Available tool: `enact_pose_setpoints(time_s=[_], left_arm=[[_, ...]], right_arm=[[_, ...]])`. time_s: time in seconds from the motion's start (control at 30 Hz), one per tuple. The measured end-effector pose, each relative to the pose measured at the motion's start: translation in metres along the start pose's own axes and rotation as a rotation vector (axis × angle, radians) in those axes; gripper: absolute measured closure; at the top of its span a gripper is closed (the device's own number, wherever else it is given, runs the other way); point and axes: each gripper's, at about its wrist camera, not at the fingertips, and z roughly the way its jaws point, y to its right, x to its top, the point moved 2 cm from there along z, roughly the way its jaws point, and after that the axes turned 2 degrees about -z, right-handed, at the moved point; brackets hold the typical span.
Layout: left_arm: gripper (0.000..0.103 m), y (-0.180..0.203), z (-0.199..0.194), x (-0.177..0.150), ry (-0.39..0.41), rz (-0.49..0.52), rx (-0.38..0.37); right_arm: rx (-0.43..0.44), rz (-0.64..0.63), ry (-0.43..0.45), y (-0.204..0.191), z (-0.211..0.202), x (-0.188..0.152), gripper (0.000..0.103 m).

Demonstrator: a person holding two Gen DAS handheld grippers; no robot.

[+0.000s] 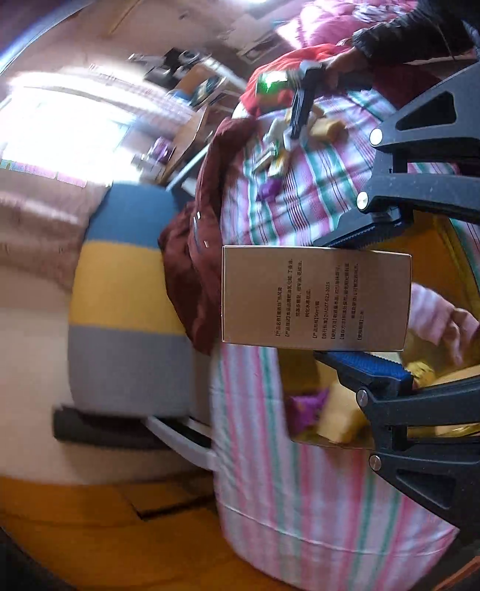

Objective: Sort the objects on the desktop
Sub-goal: 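Grasp the white sponge with the right gripper while the left gripper carries the box, then lower the box and white sponge into the gold tray and open both grippers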

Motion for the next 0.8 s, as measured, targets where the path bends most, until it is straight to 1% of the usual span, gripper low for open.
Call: enact_pose_setpoints(time_s=[0.07,0.2,0.27,0.33,0.47,0.53,0.6,0.73,0.8], left_arm=[[0.052,-0.012,0.009,-0.01,-0.013,-0.04,0.011],[0.052,-0.037,0.023,-0.025,-0.049,-0.114,0.014],[0.052,-0.04,0.027,-0.029,-0.051,-0.115,0.023],[0.052,-0.04,0.031,-0.034,-0.05,-0.105,0.035],[0.052,-0.041,0.041,-0.036,-0.063,-0.098,0.03],[0.052,-0.041,0.045,-0.036,-0.067,-0.098,0.028],[0.052,-0.041,0.049,-0.035,-0.069,-0.102,0.02],[0.052,-0.044,0.054,-0.036,-0.075,-0.103,0.018],[0.052,-0.046,0.055,-0.038,-0.079,-0.108,0.023]], right_arm=[[0.016,0.032,0.03,0.004,-0.008,0.002,0.07],[0.051,0.113,0.063,0.015,-0.018,0.004,0.073],[0.089,0.166,0.062,0.021,-0.021,0.004,0.073],[0.118,0.189,0.07,0.022,-0.027,0.005,0.073],[0.2,0.228,0.103,0.015,-0.048,0.008,0.073],[0.246,0.234,0.124,0.007,-0.058,0.012,0.073],[0.272,0.221,0.148,-0.007,-0.069,0.017,0.073],[0.354,0.183,0.175,-0.041,-0.085,0.027,0.073],[0.414,0.153,0.174,-0.066,-0.088,0.03,0.073]])
